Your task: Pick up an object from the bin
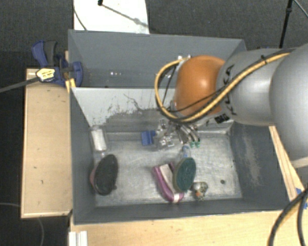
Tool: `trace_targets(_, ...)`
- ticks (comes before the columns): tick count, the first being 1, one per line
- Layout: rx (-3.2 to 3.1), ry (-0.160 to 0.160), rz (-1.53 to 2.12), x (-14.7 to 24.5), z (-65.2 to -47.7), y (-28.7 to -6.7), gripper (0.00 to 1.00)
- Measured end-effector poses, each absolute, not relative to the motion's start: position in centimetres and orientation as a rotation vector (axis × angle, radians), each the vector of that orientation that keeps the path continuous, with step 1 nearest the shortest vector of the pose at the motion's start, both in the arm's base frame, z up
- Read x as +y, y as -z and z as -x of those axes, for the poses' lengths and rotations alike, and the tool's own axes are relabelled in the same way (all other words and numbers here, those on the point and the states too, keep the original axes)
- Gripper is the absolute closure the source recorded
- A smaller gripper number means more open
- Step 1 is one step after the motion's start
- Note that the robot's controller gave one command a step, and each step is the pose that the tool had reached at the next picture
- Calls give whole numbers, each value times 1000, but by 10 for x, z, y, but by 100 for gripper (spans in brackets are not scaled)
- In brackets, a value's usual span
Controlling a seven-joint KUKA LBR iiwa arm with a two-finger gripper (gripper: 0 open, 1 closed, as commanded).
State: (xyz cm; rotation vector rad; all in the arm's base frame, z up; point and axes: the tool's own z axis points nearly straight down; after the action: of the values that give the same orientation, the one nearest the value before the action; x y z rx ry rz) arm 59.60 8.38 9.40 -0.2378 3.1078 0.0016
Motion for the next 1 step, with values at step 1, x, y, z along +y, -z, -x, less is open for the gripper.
trace_targets(1,3131,-1,240,84,-590,-88,0)
